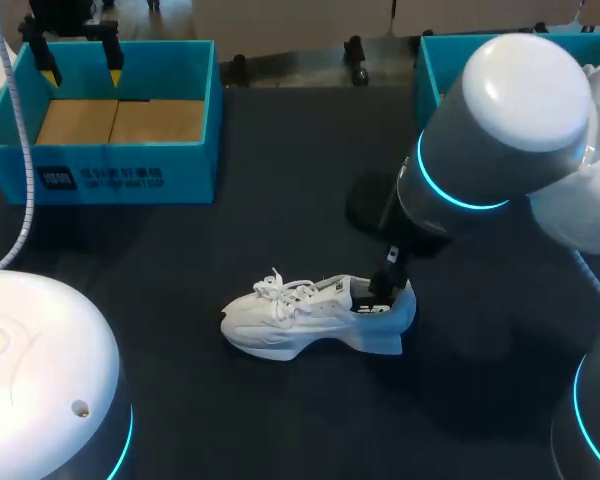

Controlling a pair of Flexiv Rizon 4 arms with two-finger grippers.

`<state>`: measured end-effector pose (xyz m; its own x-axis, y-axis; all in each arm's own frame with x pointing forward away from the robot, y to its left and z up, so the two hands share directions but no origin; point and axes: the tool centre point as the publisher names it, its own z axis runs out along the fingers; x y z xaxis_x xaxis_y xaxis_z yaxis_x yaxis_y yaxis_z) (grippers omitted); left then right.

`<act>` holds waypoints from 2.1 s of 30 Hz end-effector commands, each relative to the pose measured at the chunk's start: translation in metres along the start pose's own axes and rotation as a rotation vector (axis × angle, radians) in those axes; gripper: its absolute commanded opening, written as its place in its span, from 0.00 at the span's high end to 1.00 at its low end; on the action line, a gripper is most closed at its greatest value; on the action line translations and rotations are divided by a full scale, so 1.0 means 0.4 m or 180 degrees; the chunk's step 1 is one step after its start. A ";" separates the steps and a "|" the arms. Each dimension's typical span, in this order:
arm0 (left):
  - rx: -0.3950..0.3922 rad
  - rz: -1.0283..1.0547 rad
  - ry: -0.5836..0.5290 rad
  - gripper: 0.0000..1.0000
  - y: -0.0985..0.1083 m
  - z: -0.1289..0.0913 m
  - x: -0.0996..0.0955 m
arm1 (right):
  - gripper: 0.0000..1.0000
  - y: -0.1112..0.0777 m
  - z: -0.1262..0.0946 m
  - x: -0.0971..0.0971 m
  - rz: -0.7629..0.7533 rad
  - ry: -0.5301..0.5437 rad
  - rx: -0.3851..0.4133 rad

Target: Take the shoe out of the shoebox, open the shoe tongue, remove and reinsert the insole, then place the shoe into the shoebox

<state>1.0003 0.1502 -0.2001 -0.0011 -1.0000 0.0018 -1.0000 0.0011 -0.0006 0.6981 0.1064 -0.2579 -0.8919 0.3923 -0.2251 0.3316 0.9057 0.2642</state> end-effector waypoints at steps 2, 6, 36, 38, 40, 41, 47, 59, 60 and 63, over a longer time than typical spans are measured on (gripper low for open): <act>-0.0001 -0.0001 -0.0002 0.00 0.001 0.000 0.000 | 0.00 -0.019 -0.009 0.019 -0.0323 0.0101 -0.0264; -0.0001 -0.0001 -0.0002 0.00 0.001 0.000 0.000 | 0.00 -0.020 -0.015 0.026 -0.0568 0.0151 -0.0513; -0.0001 -0.0001 -0.0002 0.00 0.001 0.000 0.000 | 0.00 -0.112 0.071 0.004 -0.1099 0.0550 -0.1422; -0.0001 -0.0001 -0.0002 0.00 0.001 0.000 0.000 | 0.00 -0.117 0.081 -0.002 -0.1055 0.0559 -0.1450; -0.0001 -0.0001 -0.0002 0.00 0.001 0.000 0.000 | 0.00 -0.121 0.090 -0.007 -0.1001 0.0560 -0.1488; -0.0001 -0.0001 -0.0002 0.00 0.001 0.000 0.000 | 0.00 -0.124 0.094 -0.008 -0.0982 0.0569 -0.1517; -0.0001 -0.0001 -0.0002 0.00 0.001 0.000 0.000 | 0.00 -0.136 0.120 -0.008 -0.0943 0.0704 -0.1593; -0.0001 -0.0001 -0.0002 0.00 0.001 0.000 0.000 | 0.00 -0.206 0.149 0.013 -0.0850 0.0888 -0.1774; -0.0001 -0.0001 -0.0002 0.00 0.001 0.000 0.000 | 0.00 -0.212 0.150 0.014 -0.0853 0.0896 -0.1796; -0.0001 -0.0001 -0.0002 0.00 0.001 0.000 0.000 | 0.00 -0.231 0.158 0.016 -0.0846 0.0954 -0.1780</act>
<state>1.0003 0.1502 -0.2001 -0.0011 -1.0000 0.0018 -1.0000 0.0011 -0.0006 0.6869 0.0439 -0.3407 -0.9945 0.0329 -0.0999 -0.0420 0.7469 0.6636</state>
